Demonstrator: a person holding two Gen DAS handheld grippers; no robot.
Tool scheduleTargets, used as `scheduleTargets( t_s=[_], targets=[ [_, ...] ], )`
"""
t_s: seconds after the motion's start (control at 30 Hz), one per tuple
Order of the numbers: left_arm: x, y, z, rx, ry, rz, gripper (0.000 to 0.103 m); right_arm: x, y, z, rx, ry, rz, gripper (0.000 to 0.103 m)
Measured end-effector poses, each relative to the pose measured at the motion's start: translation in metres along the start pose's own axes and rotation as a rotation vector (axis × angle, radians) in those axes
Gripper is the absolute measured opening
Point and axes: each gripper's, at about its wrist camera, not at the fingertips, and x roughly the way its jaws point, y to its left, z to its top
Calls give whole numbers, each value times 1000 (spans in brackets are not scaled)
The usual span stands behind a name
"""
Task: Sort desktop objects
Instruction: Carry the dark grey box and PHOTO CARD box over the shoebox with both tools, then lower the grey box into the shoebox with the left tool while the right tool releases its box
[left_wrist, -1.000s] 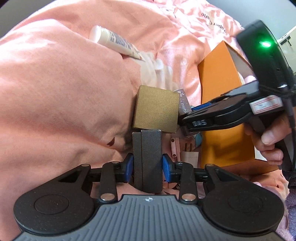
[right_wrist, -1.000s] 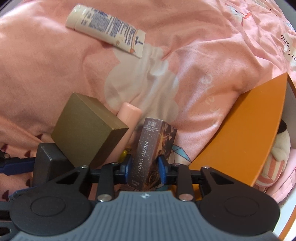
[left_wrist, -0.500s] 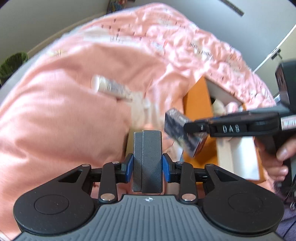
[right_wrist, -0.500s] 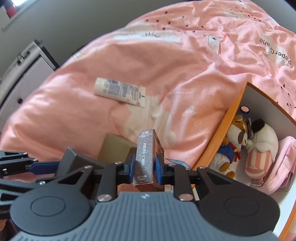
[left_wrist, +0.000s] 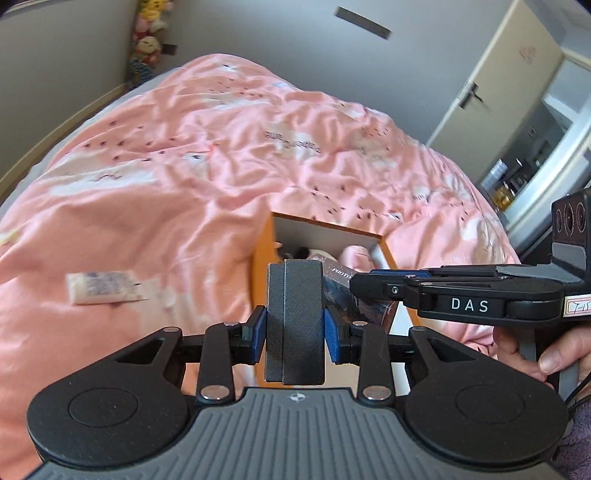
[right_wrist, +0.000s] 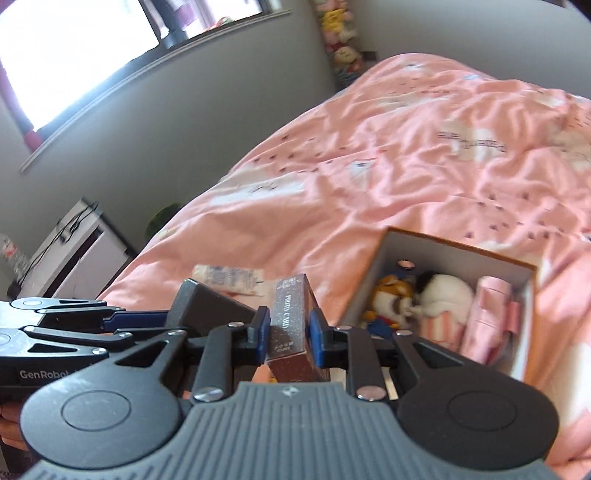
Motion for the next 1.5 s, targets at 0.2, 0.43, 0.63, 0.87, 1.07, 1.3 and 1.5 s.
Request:
scheduleTargets(
  t_s=[0.2, 0.43, 0.63, 0.87, 1.07, 1.3, 1.5],
  targets=[
    [63, -37, 1, 92, 125, 11, 37, 11, -63, -36, 196, 32, -26, 24],
    [126, -56, -11, 162, 260, 106, 37, 33, -113, -65, 373, 52, 8, 0],
    [154, -68, -22, 227, 326, 179, 37, 53, -123, -71, 341, 105, -34, 0],
    [171, -71, -25, 254, 363, 229, 37, 76, -128, -83, 299, 223, -68, 6],
    [182, -72, -30, 308, 363, 299, 37, 91, -116, -80, 203, 294, -92, 20],
    [190, -71, -31, 320, 378, 326, 37, 109, -104, -81, 36, 412, -72, 42],
    [194, -72, -31, 336, 397, 327, 38, 121, -100, -83, -79, 507, -45, 56]
  ],
)
